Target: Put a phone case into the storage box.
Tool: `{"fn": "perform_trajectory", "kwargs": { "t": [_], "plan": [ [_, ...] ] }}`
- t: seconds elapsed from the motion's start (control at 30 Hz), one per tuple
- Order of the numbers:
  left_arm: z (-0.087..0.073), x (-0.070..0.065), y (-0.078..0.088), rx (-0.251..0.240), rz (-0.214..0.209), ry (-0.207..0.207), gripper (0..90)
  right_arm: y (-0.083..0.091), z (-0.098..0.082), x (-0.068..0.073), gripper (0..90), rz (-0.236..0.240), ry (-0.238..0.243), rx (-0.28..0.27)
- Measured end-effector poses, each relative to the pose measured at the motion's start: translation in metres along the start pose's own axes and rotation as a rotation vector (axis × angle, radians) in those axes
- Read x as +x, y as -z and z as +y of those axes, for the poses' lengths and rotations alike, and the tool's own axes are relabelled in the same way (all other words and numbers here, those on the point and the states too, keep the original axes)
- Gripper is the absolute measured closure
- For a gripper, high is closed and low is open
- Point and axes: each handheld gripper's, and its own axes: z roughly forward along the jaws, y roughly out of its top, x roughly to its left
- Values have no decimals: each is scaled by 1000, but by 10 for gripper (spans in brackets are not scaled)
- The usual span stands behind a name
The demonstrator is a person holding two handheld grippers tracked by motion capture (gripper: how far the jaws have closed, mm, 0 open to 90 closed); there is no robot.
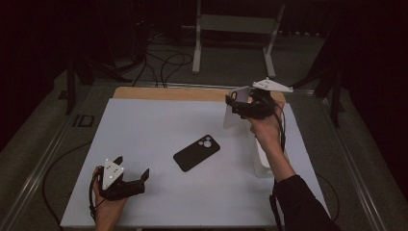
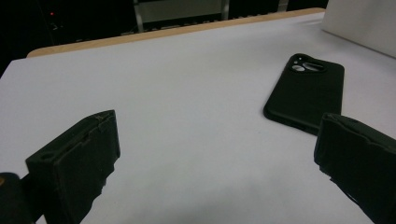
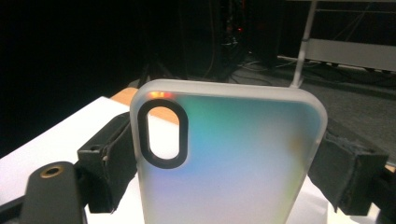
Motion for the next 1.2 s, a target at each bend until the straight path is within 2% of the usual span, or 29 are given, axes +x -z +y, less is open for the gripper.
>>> {"fn": "perform_trajectory", "kwargs": {
  "t": [0.43, 0.57, 1.2],
  "plan": [
    [0, 0, 0, -4, -2, -1, 8, -13, 7, -15, 165, -71, 4, 9],
    [0, 0, 1, -5, -1, -1, 9, -18, 8, -22, 165, -114, -14, 5],
    [1, 1, 2, -17, 2, 7, 9, -23, 5, -54, 165, -214, -47, 16]
  ]
}}
